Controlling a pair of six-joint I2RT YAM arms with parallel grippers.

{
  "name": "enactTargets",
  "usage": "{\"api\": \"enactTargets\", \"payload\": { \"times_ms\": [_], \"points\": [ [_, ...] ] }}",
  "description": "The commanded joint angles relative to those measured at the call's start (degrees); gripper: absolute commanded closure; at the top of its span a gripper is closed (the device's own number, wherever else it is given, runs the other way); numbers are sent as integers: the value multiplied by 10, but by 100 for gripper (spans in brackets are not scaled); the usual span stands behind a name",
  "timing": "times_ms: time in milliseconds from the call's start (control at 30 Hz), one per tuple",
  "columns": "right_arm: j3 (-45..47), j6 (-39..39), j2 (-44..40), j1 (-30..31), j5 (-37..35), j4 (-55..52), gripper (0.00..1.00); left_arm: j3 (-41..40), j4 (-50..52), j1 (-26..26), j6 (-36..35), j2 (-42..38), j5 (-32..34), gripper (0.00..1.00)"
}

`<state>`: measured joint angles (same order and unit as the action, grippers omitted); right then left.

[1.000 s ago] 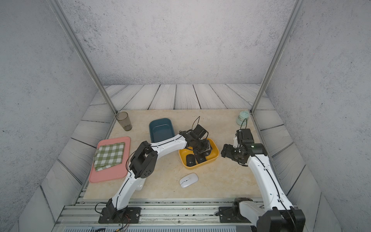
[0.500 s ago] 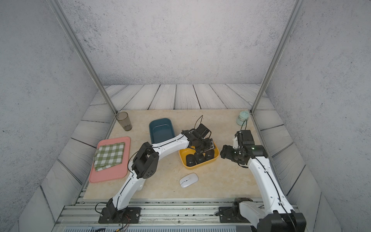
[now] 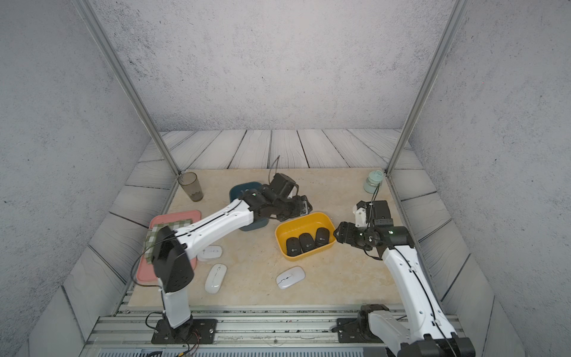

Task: Place the mice by color into the storage box
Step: Move the storage box to the center of the board.

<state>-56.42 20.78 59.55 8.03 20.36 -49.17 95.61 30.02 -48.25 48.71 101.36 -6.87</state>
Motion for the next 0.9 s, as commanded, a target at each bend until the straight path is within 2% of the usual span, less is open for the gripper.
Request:
{"api": "enactTargets", "payload": {
  "times_ms": [0,133,333,500,867],
  "points": [
    [-21,1,42,80,5,31,31,-87,16,1,-113,-121,74,18],
    [-46,18,148,151,-27,60,45,-195,88,19,-142,-261,110,18],
    [-98,28,303,170,-53,99,69,-328,142,51,-128,-422,123,17],
    [-150,24,370,191,-30,113,73,-369,161,65,-127,-477,126,17],
    [-196,57,473,263,-21,139,77,-377,183,94,-136,-507,143,16]
  ]
}}
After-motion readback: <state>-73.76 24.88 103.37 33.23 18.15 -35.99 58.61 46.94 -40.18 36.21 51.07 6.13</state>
